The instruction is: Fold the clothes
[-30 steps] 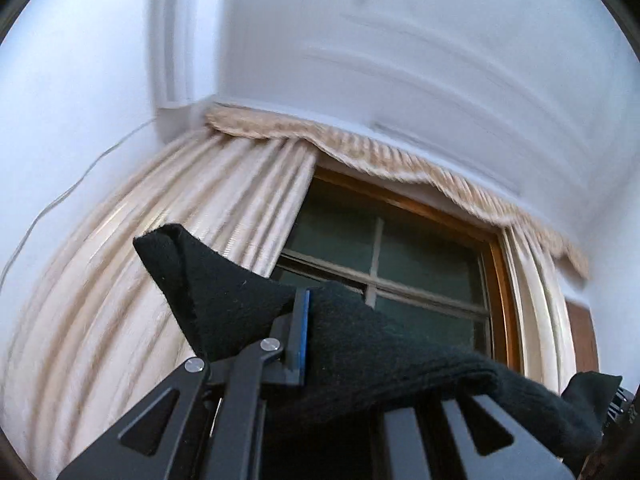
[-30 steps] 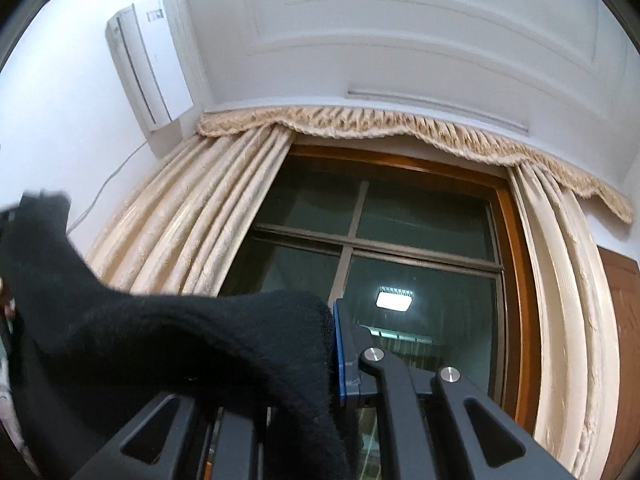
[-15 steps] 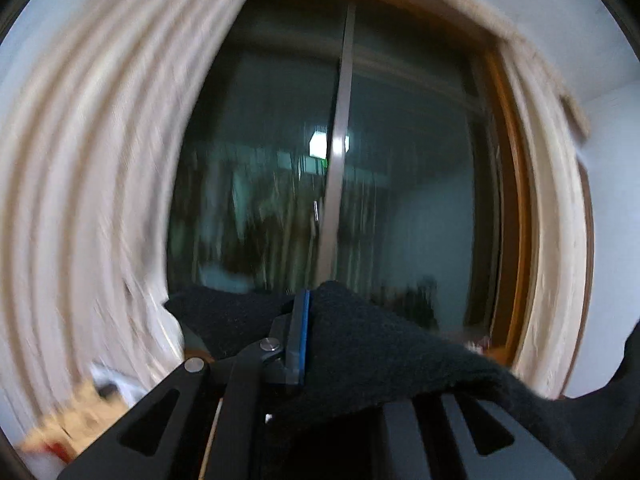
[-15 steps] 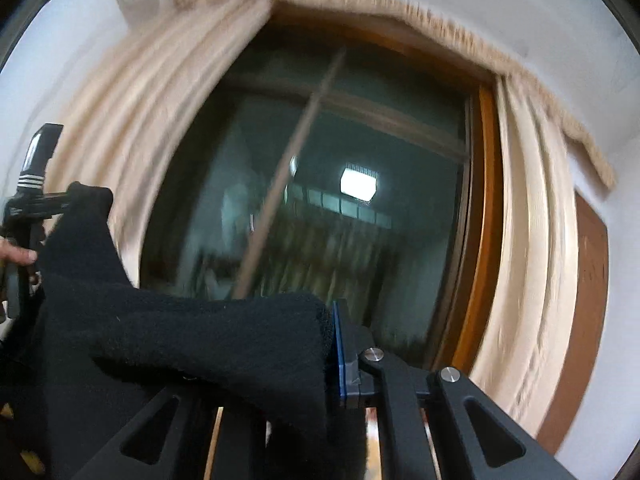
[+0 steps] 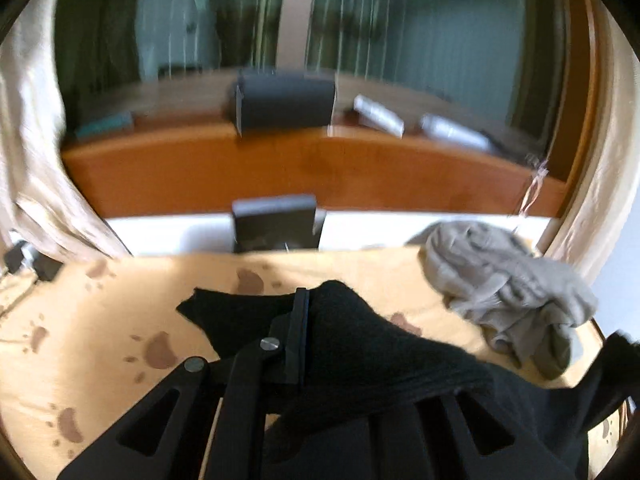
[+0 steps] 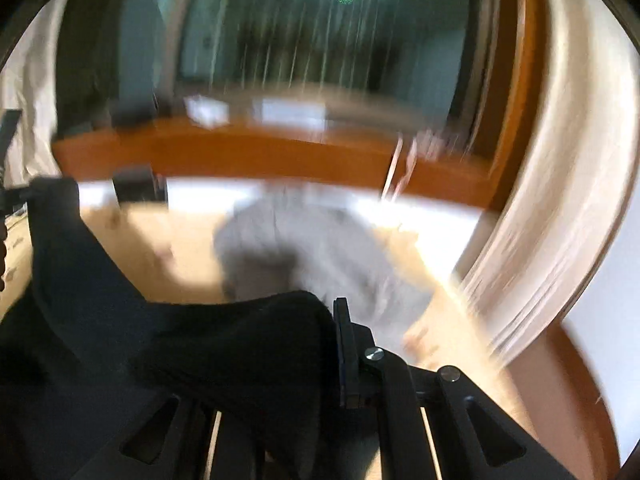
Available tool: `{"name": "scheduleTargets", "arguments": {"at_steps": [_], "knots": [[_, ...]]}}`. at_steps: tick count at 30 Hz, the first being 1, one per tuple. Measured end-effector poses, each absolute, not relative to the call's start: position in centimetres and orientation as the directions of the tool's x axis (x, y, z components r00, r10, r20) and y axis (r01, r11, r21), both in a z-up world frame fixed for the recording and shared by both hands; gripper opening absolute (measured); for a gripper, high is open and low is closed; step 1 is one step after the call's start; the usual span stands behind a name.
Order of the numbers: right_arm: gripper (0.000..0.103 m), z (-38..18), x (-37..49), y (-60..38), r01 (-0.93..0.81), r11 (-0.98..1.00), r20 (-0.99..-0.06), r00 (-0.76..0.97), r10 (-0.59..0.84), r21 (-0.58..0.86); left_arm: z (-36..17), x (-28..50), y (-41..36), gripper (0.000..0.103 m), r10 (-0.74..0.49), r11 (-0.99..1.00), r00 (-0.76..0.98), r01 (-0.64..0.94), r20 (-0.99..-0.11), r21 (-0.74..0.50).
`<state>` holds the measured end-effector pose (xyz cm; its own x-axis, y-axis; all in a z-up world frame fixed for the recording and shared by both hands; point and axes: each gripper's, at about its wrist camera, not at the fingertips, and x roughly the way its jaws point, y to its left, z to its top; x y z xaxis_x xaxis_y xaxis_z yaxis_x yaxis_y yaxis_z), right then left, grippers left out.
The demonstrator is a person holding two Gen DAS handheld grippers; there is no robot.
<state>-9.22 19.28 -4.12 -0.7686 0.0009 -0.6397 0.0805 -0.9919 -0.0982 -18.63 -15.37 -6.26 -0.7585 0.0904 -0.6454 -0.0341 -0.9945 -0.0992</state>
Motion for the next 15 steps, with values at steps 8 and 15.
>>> {"name": "scheduleTargets", "arguments": {"at_steps": [8,15], "knots": [[0.022,-9.3,-12.5,23.4,0.187,-0.978,-0.798,-0.574,-0.181,0.088,-9.9,-25.4,-13.9,0.028,0.029,-0.998,-0.619,0.020,-0.785,-0.052],[0.073,-5.4,-9.4,25.8,0.154,-0.988,-0.717,-0.686,-0.122,0.021,-9.3,-27.8,-14.6,0.043,-0.004,-0.991,-0.602,0.110,-0.799,-0.078]]}}
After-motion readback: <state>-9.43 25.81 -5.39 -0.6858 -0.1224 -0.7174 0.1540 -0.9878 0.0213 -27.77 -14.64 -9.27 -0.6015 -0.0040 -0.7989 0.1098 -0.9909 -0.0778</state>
